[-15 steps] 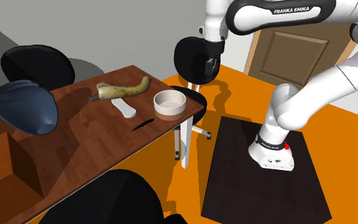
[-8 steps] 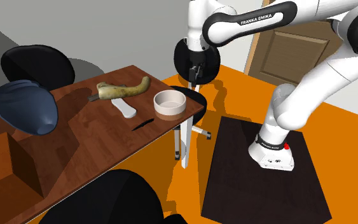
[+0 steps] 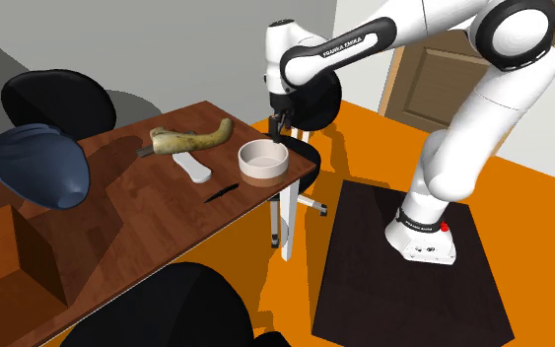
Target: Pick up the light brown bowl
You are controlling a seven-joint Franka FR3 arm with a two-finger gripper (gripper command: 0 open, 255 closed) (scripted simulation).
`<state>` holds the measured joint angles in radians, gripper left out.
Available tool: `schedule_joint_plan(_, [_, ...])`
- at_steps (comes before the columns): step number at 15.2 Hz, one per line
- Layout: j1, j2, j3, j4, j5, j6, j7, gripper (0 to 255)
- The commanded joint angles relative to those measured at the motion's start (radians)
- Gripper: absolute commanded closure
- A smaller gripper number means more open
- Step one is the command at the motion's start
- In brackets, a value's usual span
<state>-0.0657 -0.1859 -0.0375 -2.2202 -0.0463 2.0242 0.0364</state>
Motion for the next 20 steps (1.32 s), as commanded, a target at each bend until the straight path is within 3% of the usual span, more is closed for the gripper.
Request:
schedule_joint_plan(1, [-0.003, 0.078, -0.009, 0.041, 0.012, 0.041, -0.013, 0])
schedule_joint_plan(12, [-0.006, 0.160, -0.013, 0.006, 0.020, 0.158, -0.020, 0])
schedule_joint_plan(13, [-0.006, 0.160, -0.013, 0.007, 0.020, 0.158, -0.020, 255])
schedule_joint_plan(20, [-0.006, 0.160, -0.013, 0.007, 0.020, 0.157, -0.020, 255])
